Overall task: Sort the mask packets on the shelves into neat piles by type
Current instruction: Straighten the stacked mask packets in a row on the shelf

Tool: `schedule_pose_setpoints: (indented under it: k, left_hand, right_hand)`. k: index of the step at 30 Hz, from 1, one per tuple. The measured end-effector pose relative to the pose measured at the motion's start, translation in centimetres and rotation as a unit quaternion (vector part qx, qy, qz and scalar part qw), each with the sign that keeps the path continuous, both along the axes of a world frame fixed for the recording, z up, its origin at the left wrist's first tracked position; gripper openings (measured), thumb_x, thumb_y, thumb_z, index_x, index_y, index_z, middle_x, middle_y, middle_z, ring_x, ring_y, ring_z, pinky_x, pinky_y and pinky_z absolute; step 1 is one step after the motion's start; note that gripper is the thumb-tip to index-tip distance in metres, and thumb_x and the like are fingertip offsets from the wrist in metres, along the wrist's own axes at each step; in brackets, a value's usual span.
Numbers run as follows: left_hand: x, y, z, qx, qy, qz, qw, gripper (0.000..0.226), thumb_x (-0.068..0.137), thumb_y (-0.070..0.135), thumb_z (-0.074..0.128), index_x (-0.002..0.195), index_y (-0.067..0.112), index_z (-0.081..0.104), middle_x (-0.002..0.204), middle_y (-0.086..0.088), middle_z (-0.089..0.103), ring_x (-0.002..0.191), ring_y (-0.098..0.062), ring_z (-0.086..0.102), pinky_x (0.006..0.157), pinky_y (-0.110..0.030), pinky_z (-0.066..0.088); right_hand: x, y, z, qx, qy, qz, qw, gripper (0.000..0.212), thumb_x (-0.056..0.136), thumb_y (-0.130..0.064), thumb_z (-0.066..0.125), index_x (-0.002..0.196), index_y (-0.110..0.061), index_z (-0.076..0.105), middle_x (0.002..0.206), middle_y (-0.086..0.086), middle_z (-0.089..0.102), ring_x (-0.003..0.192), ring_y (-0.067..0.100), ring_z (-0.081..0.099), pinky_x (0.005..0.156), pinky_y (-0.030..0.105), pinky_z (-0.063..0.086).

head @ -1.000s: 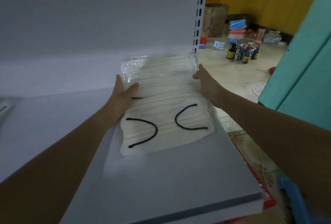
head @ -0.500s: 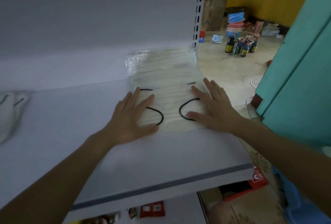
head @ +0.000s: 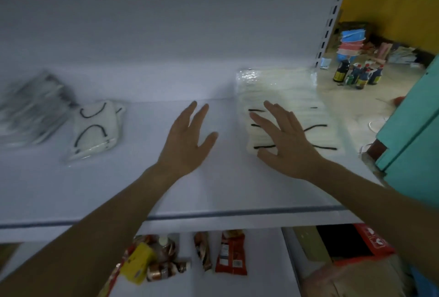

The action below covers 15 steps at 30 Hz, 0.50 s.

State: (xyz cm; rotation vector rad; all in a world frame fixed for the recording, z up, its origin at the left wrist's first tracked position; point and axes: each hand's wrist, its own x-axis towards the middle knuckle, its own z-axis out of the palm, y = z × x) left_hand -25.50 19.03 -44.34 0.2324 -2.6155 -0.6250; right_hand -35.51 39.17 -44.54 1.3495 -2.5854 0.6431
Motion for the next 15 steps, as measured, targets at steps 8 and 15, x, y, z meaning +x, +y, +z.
schedule_pose_setpoints:
  k: [8,15]
  left_hand:
    - [11.6,-12.6,-1.3,0.062,-0.016,0.247,0.967,0.060,0.089,0.036,0.050,0.141,0.010,0.036,0.145,-0.023,0.024,0.133,-0.038,0.026,0.108,-0.041,0.025]
    - [13.3,-17.0,-4.5,-0.038,-0.143,0.213,0.966,0.058,0.092,0.050,0.030,0.141,0.020,0.035,0.139,-0.012,0.039,0.130,-0.031,0.031,0.111,-0.036,0.020]
  right_hand:
    - [10.1,-15.4,-0.1,-0.112,-0.363,0.014,0.925,0.057,0.092,-0.018,0.053,0.144,-0.024,0.029,0.146,0.007,0.032,0.134,0.018,0.035,0.096,0.023,0.036]
    - [14.2,-27.1,0.5,-0.129,-0.387,-0.078,0.909,0.062,0.090,-0.025,0.053,0.146,-0.018,0.026,0.141,0.009,0.042,0.127,0.027,0.043,0.096,0.027,0.037]
